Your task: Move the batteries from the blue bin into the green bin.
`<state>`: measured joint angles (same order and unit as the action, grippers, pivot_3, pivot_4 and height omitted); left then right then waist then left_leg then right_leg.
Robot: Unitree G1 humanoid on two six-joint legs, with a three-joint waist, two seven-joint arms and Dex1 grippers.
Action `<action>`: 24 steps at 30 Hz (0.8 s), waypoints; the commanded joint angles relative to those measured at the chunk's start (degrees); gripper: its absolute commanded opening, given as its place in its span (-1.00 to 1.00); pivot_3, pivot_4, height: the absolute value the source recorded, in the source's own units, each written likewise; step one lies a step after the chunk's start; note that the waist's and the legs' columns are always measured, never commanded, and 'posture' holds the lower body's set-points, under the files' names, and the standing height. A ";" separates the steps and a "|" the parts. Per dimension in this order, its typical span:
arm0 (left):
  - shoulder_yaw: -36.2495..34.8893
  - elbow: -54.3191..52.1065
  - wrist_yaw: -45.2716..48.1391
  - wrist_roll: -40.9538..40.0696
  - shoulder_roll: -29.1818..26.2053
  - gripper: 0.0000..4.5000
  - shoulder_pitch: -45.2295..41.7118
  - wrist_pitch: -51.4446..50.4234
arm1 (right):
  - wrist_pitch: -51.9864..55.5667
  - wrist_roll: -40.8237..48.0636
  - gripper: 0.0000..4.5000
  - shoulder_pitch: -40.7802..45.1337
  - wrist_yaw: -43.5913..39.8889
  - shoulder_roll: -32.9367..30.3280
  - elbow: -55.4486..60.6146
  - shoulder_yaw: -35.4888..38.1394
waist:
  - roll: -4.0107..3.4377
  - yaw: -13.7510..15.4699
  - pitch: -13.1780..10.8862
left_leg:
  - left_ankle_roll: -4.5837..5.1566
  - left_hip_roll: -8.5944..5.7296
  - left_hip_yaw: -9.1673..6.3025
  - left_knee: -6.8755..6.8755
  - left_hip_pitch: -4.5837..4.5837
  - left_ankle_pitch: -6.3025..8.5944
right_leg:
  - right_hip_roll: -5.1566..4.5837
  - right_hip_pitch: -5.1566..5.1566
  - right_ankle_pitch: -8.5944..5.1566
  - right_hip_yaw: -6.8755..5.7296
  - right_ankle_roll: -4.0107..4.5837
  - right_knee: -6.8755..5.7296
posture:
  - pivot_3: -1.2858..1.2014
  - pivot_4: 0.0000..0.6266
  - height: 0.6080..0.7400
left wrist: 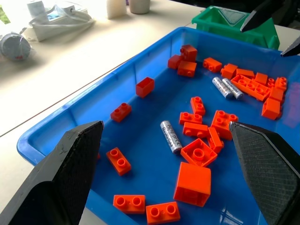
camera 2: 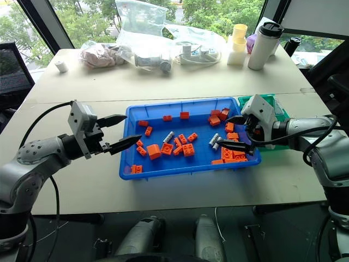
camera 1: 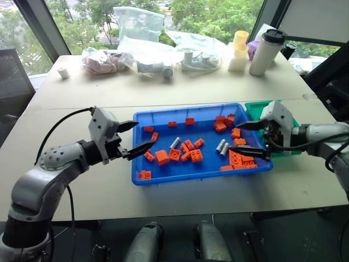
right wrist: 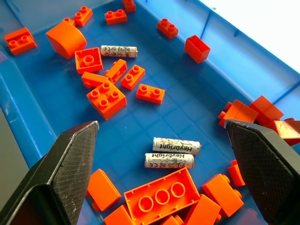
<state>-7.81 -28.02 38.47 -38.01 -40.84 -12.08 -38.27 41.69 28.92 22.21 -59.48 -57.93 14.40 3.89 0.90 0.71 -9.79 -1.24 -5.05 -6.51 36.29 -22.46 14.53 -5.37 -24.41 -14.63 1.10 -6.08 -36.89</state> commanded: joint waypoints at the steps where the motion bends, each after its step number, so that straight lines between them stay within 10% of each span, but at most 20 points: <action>1: 0.08 0.01 0.06 1.44 0.21 1.00 -1.58 1.76 | -1.64 -0.68 0.98 0.27 -0.76 -1.79 0.23 2.31 | 0.00 0.00 0.00 | 0.00 0.00 0.00 0.00 0.00 0.00 | 0.00 0.00 0.00 0.00 0.00 0.00 | 0.03 -0.52 1.00; 24: -0.62 0.30 0.19 4.66 1.22 1.00 -1.79 2.49 | -4.50 -7.19 0.98 10.90 1.10 7.10 -4.24 -8.15 | 0.01 -0.05 -0.01 | -0.01 0.00 -0.01 0.01 0.01 0.00 | 0.01 0.00 0.01 0.00 -0.01 -0.01 | 0.03 -0.52 1.00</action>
<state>-7.27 -26.90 38.74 -33.38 -39.35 -13.57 -36.75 38.29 22.59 31.03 -59.51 -51.91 10.29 -4.23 0.91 0.66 -9.80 -1.24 -5.05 -6.52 36.30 -22.45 14.52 -5.36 -24.41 -14.63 1.10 -6.09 -36.90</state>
